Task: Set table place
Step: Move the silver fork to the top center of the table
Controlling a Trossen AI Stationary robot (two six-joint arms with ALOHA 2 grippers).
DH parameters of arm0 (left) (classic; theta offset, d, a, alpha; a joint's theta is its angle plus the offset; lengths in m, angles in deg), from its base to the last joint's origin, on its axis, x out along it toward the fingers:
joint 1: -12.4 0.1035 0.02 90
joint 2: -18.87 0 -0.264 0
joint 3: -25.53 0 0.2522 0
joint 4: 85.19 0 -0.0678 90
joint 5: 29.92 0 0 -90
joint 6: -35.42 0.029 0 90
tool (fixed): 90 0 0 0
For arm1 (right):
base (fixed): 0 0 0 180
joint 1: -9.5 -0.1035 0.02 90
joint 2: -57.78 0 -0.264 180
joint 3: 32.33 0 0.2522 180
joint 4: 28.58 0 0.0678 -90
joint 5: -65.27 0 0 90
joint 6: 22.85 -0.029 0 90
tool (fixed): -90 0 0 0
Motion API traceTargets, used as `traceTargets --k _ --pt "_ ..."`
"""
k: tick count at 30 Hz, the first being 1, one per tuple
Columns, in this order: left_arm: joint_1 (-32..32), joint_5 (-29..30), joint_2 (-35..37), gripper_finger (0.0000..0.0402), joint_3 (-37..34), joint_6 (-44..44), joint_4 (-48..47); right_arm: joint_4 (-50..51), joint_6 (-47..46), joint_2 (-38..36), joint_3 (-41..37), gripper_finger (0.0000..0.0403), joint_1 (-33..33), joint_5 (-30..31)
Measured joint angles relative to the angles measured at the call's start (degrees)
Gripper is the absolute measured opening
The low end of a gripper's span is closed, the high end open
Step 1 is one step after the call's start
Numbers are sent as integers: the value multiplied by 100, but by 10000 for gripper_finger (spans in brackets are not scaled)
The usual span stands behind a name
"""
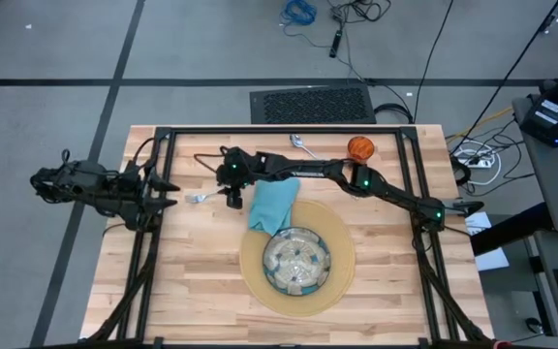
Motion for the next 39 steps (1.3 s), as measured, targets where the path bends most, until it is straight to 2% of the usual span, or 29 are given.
traceTargets --k 7,12,24,33,39 --pt "0 2 0 180 0 -17 7 9 358 0 2 119 23 213" --pt "0 12 0 180 0 -53 35 391 618 20 2 119 55 457" --pt "0 59 0 180 0 -155 33 1172 644 22 11 119 262 495" --pt "2 70 0 180 0 -175 33 1332 920 85 36 119 194 363" --pt "0 87 0 180 2 -190 33 1543 1239 109 43 116 173 966"
